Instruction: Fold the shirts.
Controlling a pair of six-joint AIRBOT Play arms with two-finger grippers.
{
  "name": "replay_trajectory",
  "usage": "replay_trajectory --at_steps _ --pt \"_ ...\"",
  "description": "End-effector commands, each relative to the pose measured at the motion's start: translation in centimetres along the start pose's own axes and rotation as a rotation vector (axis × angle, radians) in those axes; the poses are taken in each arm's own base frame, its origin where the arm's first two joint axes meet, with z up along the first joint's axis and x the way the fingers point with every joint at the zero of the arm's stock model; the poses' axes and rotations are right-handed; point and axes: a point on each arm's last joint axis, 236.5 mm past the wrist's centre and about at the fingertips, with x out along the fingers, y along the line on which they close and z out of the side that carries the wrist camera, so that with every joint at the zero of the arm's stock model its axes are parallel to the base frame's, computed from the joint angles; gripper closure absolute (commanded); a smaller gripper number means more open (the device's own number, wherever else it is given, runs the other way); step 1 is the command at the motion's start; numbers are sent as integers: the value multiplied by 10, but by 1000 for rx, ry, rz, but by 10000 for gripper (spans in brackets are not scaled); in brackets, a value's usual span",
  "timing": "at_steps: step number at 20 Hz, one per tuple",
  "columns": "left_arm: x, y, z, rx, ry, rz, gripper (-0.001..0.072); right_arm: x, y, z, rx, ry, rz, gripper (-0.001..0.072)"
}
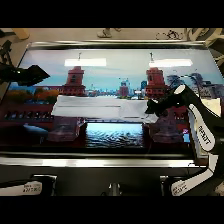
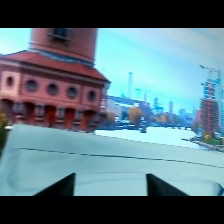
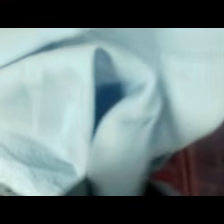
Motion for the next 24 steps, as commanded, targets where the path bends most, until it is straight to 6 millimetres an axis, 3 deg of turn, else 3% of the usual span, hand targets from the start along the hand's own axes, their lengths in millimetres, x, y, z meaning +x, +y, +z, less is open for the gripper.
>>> replay_trajectory --at_steps 1,2,4,7,9,11,13,15,17,20,22,24 --pt "4 -42 -14 76 24 -46 483 -13 42 2 -37 -15 98 683" --pt "21 -53 -25 91 49 -61 669 -31 55 4 -86 -32 107 684" --pt "70 -82 -62 99 125 -113 679 -79 84 3 -186 -82 116 684" --pt "156 -142 -151 15 296 -247 680 -153 128 -16 -281 -153 142 683" --pt "198 -181 -198 -40 361 -312 680 -188 145 -34 -322 -200 149 683" --pt "226 -231 -241 -126 407 -422 680 -216 157 -56 -352 -240 155 683" --pt "241 -273 -275 -224 442 -522 679 -233 162 -76 -372 -256 152 682" --pt "251 -306 -294 -279 451 -610 679 -241 164 -86 -375 -261 151 682" --pt "255 -323 -287 -273 421 -683 681 -241 165 -86 -366 -261 156 682" --pt "228 -308 -247 -162 393 -732 684 -242 177 -78 -356 -292 204 683" --pt "198 -273 -199 13 306 -646 685 -222 188 -73 -361 -261 216 683" --pt "151 -224 -128 127 156 -490 684 -183 216 -67 -389 -214 249 683"
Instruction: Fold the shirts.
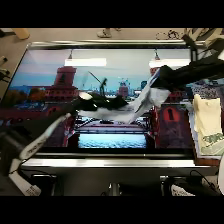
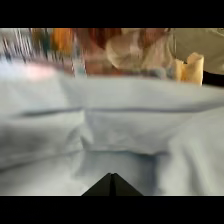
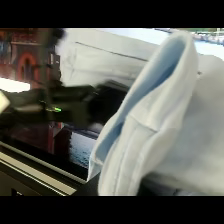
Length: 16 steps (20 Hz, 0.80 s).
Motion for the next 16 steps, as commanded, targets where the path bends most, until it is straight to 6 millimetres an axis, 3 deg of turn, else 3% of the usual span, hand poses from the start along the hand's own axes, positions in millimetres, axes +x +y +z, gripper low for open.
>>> replay_trajectory --at_steps 1,3,6,9,10,11,12,14,16 --pt "-125 3 69 228 -152 243 684 66 30 11 -10 24 84 682" --pt "-217 -24 106 303 -319 312 683 125 57 15 14 46 179 682" --pt "-329 -79 119 377 -533 342 683 213 85 3 117 112 303 681" --pt "-387 -129 99 463 -635 356 682 281 98 -20 250 189 392 657" --pt "-394 -142 90 488 -648 355 682 295 102 -21 303 191 418 461" --pt "-399 -153 81 510 -651 351 682 300 104 -16 339 175 445 149" --pt "-400 -161 74 526 -649 347 681 297 109 -9 333 150 475 11" --pt "-400 -166 64 543 -629 351 681 272 109 1 295 140 494 20" --pt "-402 -156 63 550 -610 397 681 233 90 1 205 172 435 31"
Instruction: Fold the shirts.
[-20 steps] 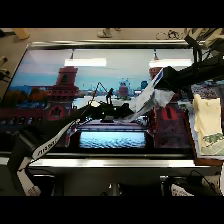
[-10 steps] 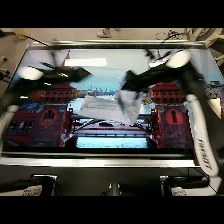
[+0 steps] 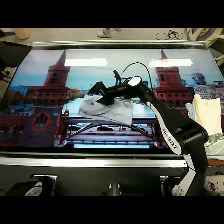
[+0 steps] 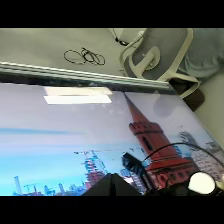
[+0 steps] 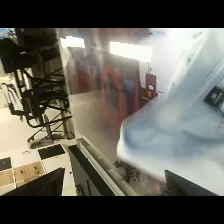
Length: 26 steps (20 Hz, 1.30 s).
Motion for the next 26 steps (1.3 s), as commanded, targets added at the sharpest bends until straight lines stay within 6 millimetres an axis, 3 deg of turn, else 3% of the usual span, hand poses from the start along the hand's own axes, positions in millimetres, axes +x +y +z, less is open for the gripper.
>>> replay_trajectory --at_steps 1,3,4,5,6,8,10,12,14,16,17,18,19,21,23,26 --pt "-13 7 -7 59 29 62 681 -58 -10 -3 -86 46 -116 32" --pt "-11 30 -14 97 64 139 682 -144 -80 0 -136 56 -499 32" --pt "-9 44 -20 113 95 184 682 -203 -127 1 -82 54 -748 41" --pt "-8 60 -28 102 133 233 681 -246 -161 -3 -12 63 -914 77" --pt "-7 77 -41 85 189 284 681 -260 -182 -10 51 82 -945 98" --pt "-4 102 -70 62 312 342 682 -222 -196 -19 128 101 -787 95" --pt "0 111 -91 32 376 348 682 -174 -200 -19 154 94 -658 95" --pt "0 113 -101 21 400 348 681 -140 -206 -18 145 109 -614 95" --pt "-1 112 -103 20 410 345 681 -115 -210 -24 153 134 -587 98" --pt "-2 110 -101 22 406 345 681 -106 -213 -26 159 143 -581 124" --pt "-3 110 -101 24 404 345 682 -104 -213 -24 156 133 -579 177" --pt "-3 109 -100 25 402 344 681 -102 -211 -23 158 126 -566 277" --pt "-3 109 -100 25 402 344 681 -99 -205 -22 146 131 -539 658" --pt "-3 110 -100 25 402 345 681 -103 -179 -18 33 154 -495 682" --pt "-2 111 -101 24 402 346 681 -125 -129 -2 -114 120 -466 682" --pt "2 114 -94 30 369 353 681 -207 -40 42 -215 -102 -421 684"
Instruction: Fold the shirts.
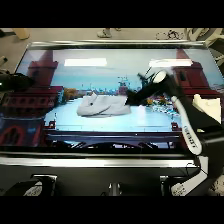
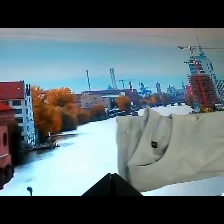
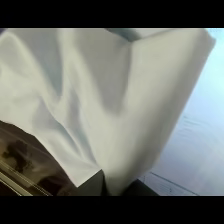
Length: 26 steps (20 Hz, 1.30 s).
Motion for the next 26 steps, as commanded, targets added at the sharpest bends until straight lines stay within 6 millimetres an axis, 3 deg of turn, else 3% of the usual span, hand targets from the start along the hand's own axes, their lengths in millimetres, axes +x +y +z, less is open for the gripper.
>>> replay_trajectory --at_steps 1,3,4,10,13,16,19,21,23,26 --pt "2 3 9 -2 -40 10 681 -129 34 40 -66 -257 26 684" --pt "6 5 11 -5 -43 12 681 -208 12 54 -11 -416 -14 684" --pt "8 6 10 -8 -37 12 681 -236 -8 51 38 -447 -35 684" --pt "10 6 8 -12 -28 7 681 -332 -137 25 269 -565 -160 684" --pt "10 4 8 -11 -28 2 681 -381 -186 19 340 -706 -205 684" --pt "12 -5 7 3 -22 -14 681 -422 -216 19 379 -850 -234 684" --pt "15 -16 5 23 -17 -34 681 -456 -215 31 351 -981 -241 684" --pt "15 -20 6 31 -19 -41 681 -473 -202 31 314 -1013 -267 684" --pt "15 -20 10 31 -35 -38 681 -467 -193 14 359 -953 -272 683" --pt "15 -18 19 32 -76 -29 681 -428 -199 -42 505 -692 -321 683"
